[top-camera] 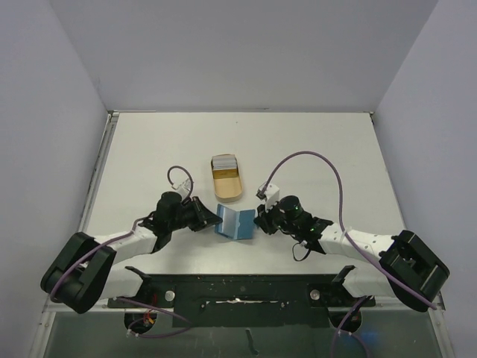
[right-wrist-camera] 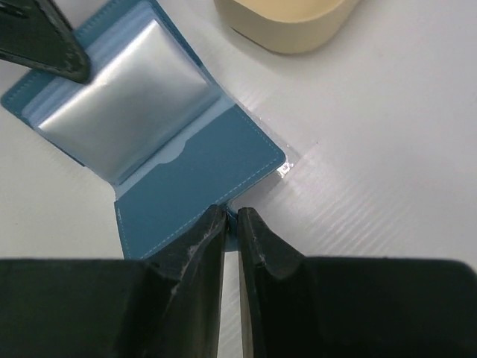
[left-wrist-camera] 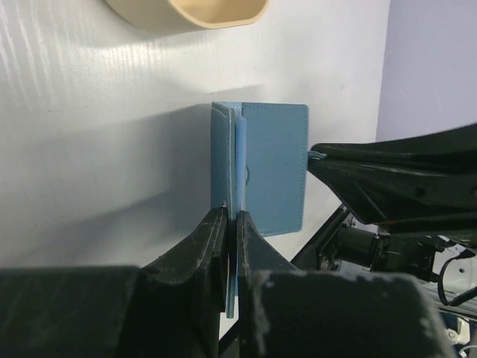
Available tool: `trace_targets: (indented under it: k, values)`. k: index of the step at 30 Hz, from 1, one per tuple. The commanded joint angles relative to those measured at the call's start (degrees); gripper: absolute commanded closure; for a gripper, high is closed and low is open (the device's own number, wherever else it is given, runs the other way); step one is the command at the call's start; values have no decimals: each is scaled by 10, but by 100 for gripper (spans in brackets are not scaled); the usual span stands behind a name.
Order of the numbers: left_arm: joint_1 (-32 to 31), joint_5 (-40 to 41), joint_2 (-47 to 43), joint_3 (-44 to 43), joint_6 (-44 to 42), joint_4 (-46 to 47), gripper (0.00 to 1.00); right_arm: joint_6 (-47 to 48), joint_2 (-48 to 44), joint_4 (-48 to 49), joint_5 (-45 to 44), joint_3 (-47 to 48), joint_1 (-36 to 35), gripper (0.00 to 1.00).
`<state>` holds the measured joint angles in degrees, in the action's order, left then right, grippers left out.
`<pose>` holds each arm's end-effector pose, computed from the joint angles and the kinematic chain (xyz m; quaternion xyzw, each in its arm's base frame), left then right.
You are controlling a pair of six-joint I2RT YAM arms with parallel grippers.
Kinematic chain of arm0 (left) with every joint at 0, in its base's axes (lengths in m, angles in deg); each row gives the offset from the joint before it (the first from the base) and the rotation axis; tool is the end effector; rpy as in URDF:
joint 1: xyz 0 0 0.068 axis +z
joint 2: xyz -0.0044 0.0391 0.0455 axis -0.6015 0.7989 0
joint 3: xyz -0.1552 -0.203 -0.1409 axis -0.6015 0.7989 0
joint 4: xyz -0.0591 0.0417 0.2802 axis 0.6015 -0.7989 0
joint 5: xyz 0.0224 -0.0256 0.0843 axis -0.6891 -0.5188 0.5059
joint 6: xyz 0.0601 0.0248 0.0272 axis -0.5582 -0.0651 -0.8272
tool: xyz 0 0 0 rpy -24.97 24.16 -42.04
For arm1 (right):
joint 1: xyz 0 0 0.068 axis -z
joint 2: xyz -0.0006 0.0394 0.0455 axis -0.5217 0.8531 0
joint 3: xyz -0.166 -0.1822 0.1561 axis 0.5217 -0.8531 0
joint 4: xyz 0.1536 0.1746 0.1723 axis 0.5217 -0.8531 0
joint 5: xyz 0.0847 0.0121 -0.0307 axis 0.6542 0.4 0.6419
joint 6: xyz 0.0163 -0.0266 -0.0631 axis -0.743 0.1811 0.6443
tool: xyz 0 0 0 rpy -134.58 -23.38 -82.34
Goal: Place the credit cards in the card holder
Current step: Open the card holder at the center of the board, then turn over the card slot in the card holder.
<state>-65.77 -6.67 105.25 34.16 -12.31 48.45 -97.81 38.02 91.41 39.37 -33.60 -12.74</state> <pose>0.2138 -0.1433 0.1235 -0.1111 0.8526 -0.4543 0.2333 0.1937 0.1976 0.1597 -0.2853 0.8179 0.2685 0.4213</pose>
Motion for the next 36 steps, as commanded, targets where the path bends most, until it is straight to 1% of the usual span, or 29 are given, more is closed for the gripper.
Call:
trace_targets:
  k: [1,3,7,9,10,12,14,18,22,25,29,33,36]
  values:
    - [-4,18,-72,-7,-10,-23,100,-93,-24,-68,-61,36,-2,85]
    - [-9,38,-97,-17,-22,-63,100,-157,-36,-127,-88,62,-7,81]
    - [-22,70,-120,-49,-53,-135,100,-263,-55,-223,-129,111,-4,60]
    - [-32,87,-116,-71,-69,-175,100,-291,-55,-246,-130,141,-3,55]
    - [-39,100,-113,-82,-77,-195,100,-305,-53,-251,-129,154,-4,55]
    - [-55,123,-105,-103,-93,-228,100,-332,-47,-245,-121,171,-4,55]
    - [-65,135,-96,-121,-100,-249,100,-350,-39,-208,-99,173,-8,56]
    - [-70,146,-92,-128,-87,-254,100,-394,-6,-132,-63,166,-15,57]
    - [-72,156,-86,-130,-77,-260,100,-403,54,-80,-30,164,-23,58]
    - [-73,157,-78,-131,-74,-264,100,-395,117,-74,-17,171,-25,60]
    - [-74,146,-75,-130,-69,-255,100,-387,173,-68,-4,170,-25,63]
    - [-74,130,-84,-112,-46,-222,91,-385,201,-57,-2,159,-25,68]
    - [-73,119,-92,-94,-28,-198,90,-381,211,-51,0,154,-24,68]
